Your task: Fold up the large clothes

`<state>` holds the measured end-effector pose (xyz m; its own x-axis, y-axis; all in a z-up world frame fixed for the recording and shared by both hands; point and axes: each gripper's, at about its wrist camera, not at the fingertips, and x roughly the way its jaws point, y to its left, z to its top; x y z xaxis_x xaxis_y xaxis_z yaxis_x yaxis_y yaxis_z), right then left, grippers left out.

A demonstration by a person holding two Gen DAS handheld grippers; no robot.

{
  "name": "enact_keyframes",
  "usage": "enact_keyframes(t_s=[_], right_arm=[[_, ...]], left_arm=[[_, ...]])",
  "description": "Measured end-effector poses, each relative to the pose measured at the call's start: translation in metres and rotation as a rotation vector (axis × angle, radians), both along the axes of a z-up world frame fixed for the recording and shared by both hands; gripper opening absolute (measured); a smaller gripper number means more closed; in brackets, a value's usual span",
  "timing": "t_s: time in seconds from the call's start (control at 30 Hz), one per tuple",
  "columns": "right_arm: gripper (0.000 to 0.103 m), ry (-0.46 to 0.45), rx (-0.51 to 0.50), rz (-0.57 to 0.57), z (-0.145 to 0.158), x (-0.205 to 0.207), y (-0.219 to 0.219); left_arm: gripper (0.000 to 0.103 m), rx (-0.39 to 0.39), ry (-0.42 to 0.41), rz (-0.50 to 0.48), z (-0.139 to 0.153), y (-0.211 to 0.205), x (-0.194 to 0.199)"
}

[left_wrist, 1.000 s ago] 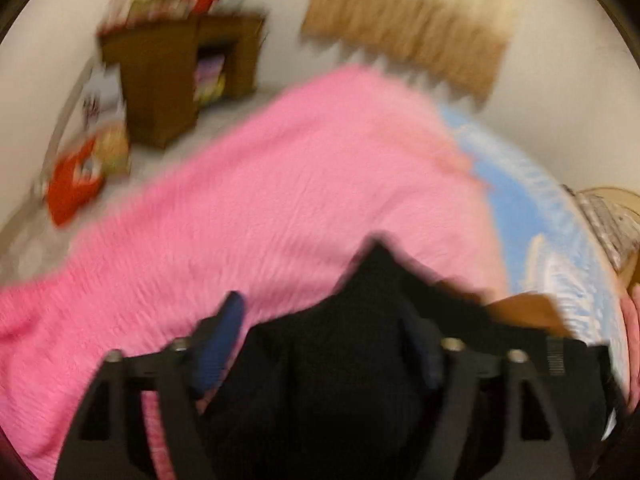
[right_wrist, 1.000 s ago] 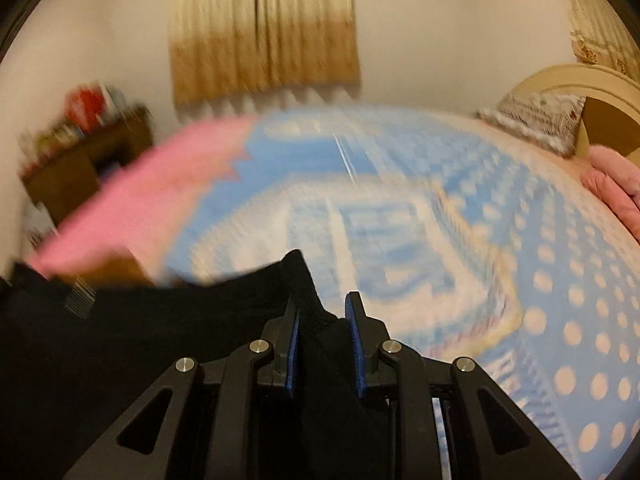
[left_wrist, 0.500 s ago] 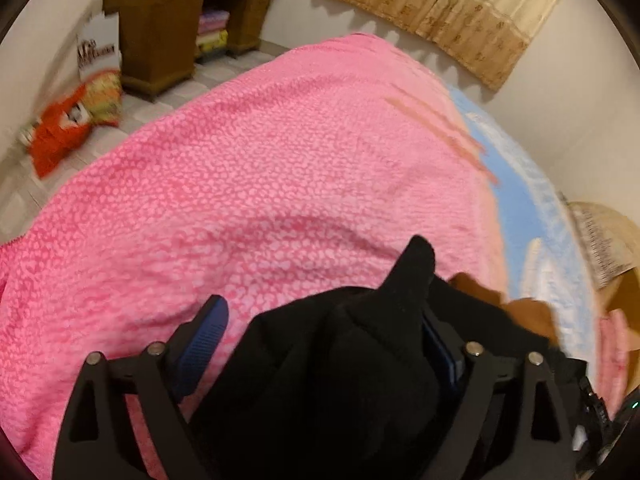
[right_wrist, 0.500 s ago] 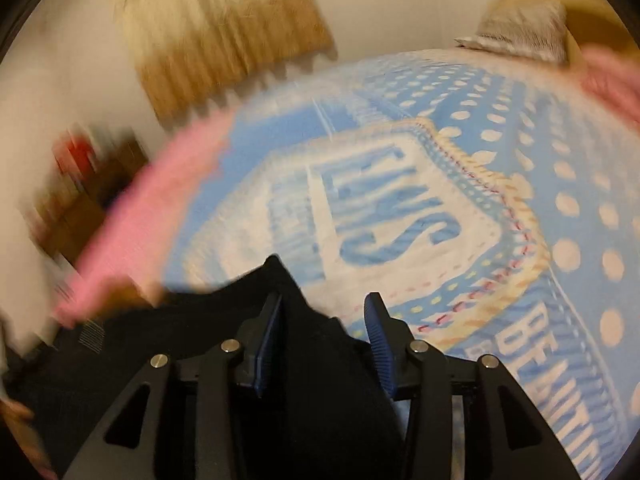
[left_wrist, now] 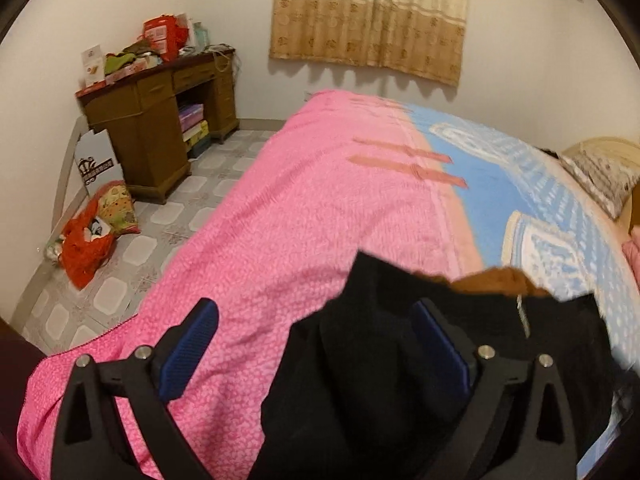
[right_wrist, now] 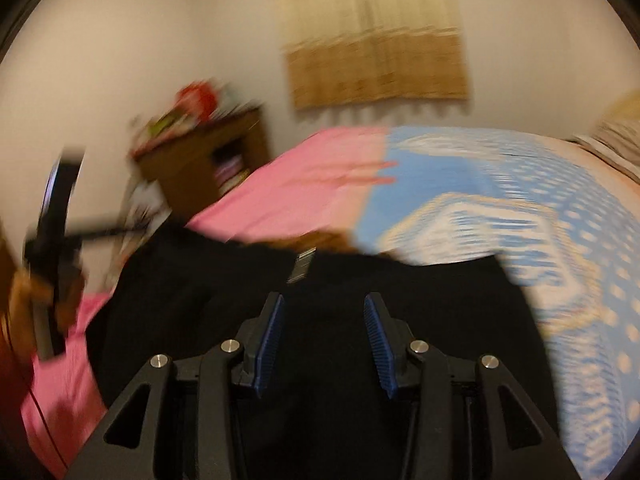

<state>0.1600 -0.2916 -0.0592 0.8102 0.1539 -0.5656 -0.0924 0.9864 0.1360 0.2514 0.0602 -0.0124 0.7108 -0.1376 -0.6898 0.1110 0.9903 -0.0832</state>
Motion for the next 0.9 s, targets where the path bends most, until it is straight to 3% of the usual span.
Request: enact_keyframes(t_s=[0.1, 0.2, 0.3, 0.37, 0.47, 0.57, 0.63, 0.73, 0.8, 0.87, 0.9], right_arm=[[0.043, 0.126, -0.034, 0.051, -0.033, 0.034, 0.022], [0.043, 0.197, -0.047, 0.008, -0.073, 0.062, 0.014], [0.043, 0.206, 0.061, -0.070, -0.075, 0.076, -0.004], [0.043, 0.214, 0.059, -0.087, -0.075, 0.079, -0.003], [0.043, 0.204, 0.015, -0.082, -0.068, 0.068, 0.003], [0.045, 0.141, 0.050, -0.126, -0.042, 0.041, -0.001], [0.045, 0.077, 0.070, -0.101, -0.024, 0.021, 0.006], [0.045, 0.054, 0.035, -0.036, -0.015, 0.011, 0.031], [0.045, 0.103, -0.002, -0.006, -0.031, 0.020, 0.047], [0.050, 0.197, -0.036, -0.009, -0.070, 0.037, 0.050], [0.051, 0.161, -0.042, -0.004, -0.080, 0.035, 0.051]], left_arm=[[0.099, -0.033, -0.019, -0.005, 0.013, 0.006, -0.012], [0.099, 0.021, 0.023, -0.052, 0.003, -0.004, -0.032], [0.099, 0.019, 0.048, -0.134, -0.018, -0.020, -0.057], [0.099, 0.038, 0.054, -0.145, -0.034, -0.031, -0.065], [0.100, 0.108, 0.065, -0.104, -0.059, -0.049, -0.058], [0.103, 0.114, 0.087, -0.057, -0.085, -0.051, -0.043], [0.103, 0.130, 0.053, -0.044, -0.087, -0.053, -0.042], [0.103, 0.161, 0.036, -0.037, -0.084, -0.057, -0.043], [0.103, 0.168, 0.028, -0.043, -0.077, -0.053, -0.050], [0.103, 0.179, -0.002, -0.049, -0.066, -0.045, -0.064], [0.103, 0.169, -0.018, -0.044, -0.060, -0.036, -0.074]])
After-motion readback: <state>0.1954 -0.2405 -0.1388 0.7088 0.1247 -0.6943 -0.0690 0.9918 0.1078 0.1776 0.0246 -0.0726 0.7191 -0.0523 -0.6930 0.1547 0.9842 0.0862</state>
